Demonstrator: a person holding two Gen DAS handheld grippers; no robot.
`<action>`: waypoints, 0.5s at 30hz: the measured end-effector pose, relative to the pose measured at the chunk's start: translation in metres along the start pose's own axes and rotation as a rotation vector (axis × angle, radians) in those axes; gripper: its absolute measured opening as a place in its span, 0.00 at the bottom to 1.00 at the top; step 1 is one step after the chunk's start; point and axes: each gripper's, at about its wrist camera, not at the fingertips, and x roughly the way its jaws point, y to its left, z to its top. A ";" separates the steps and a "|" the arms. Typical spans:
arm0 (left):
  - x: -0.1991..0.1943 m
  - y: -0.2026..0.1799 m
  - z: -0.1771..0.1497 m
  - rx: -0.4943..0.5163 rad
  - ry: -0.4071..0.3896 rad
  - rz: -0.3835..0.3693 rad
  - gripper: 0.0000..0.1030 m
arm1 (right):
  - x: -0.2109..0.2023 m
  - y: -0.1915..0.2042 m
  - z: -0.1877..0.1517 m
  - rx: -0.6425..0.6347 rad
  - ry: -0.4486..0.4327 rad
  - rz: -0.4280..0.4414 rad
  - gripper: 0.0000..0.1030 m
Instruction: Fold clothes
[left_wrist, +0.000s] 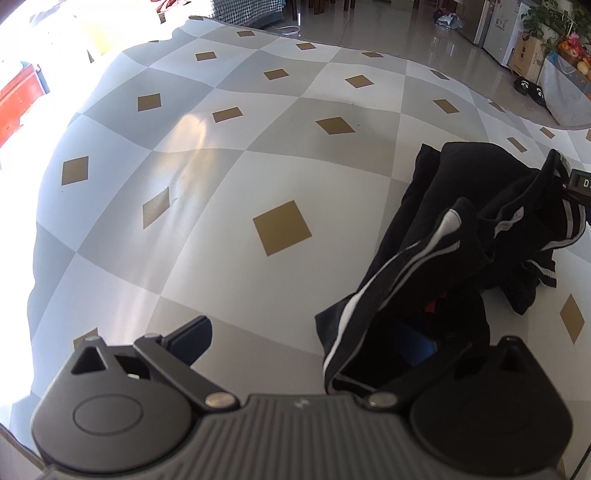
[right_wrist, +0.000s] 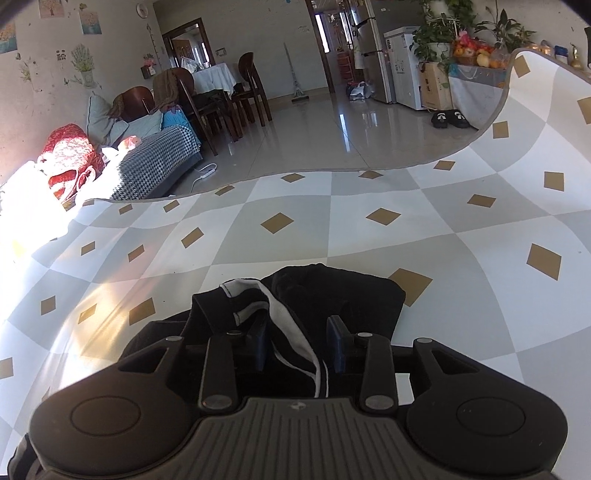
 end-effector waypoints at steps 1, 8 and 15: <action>0.001 0.000 0.000 -0.002 0.002 0.000 1.00 | 0.003 0.001 -0.001 -0.007 0.004 -0.002 0.36; 0.003 -0.002 0.001 0.003 0.008 0.000 1.00 | 0.023 0.003 -0.005 -0.077 0.032 0.001 0.45; 0.005 -0.004 0.003 0.006 0.013 0.000 1.00 | 0.040 0.000 -0.018 -0.106 0.102 0.053 0.46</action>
